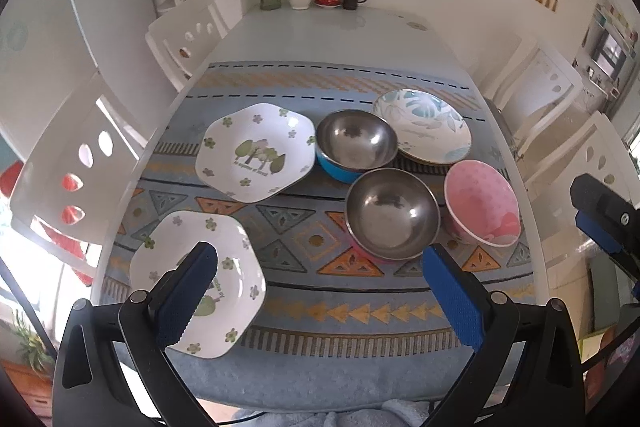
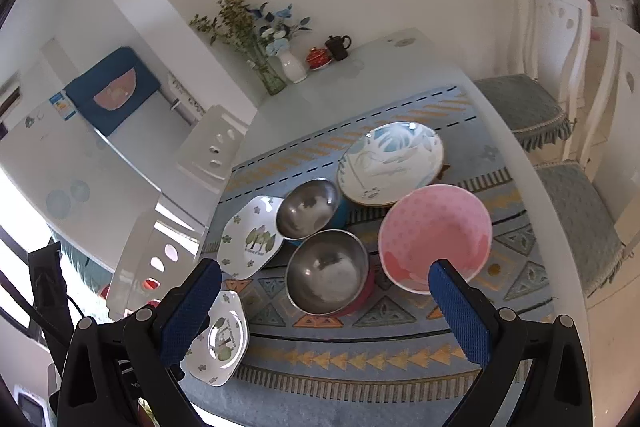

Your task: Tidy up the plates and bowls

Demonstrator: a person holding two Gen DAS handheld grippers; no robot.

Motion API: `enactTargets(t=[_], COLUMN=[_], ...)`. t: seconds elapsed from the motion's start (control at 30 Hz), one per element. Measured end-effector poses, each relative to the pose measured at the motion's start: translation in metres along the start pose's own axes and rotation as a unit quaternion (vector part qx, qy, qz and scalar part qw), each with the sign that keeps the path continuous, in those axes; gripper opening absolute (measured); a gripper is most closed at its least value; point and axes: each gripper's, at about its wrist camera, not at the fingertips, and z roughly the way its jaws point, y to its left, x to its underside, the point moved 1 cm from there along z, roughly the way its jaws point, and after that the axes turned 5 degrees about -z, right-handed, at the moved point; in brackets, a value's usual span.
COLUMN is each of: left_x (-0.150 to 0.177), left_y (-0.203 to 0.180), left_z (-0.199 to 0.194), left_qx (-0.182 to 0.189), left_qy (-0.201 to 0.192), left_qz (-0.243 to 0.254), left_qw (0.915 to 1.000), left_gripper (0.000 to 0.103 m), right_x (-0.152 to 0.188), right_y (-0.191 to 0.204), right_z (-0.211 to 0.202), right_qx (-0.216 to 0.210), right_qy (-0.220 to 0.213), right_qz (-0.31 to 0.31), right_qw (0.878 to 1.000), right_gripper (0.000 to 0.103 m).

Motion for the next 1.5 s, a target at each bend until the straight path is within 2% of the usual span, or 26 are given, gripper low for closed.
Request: enactTargets(t=[0.2,0.4,1.5], left_x=[-0.001,-0.002,0.002], left_y=[0.013,0.012,0.008], left_z=[0.002,0.005,0.016], left_qx=[0.007,0.01,0.0], left_qy=[0.001,0.004,0.032], left_qz=[-0.021,-0.02,-0.019], left_qw=[0.9998,0.9997,0.9993], left_gripper=[0.102,0.102,0.102], right_x=[0.004,0.005,0.007], right_y=[0.013,0.014,-0.005], right_z=[0.011,0.014,0.025], right_qx=[-0.005,-0.004,-0.016], right_qy=[0.016,0.019,0.042], right_qz=[-0.016,-0.017,0.022], right_qw=[1.0,1.0,0.999], right_gripper=[0.103,0.103,0.103])
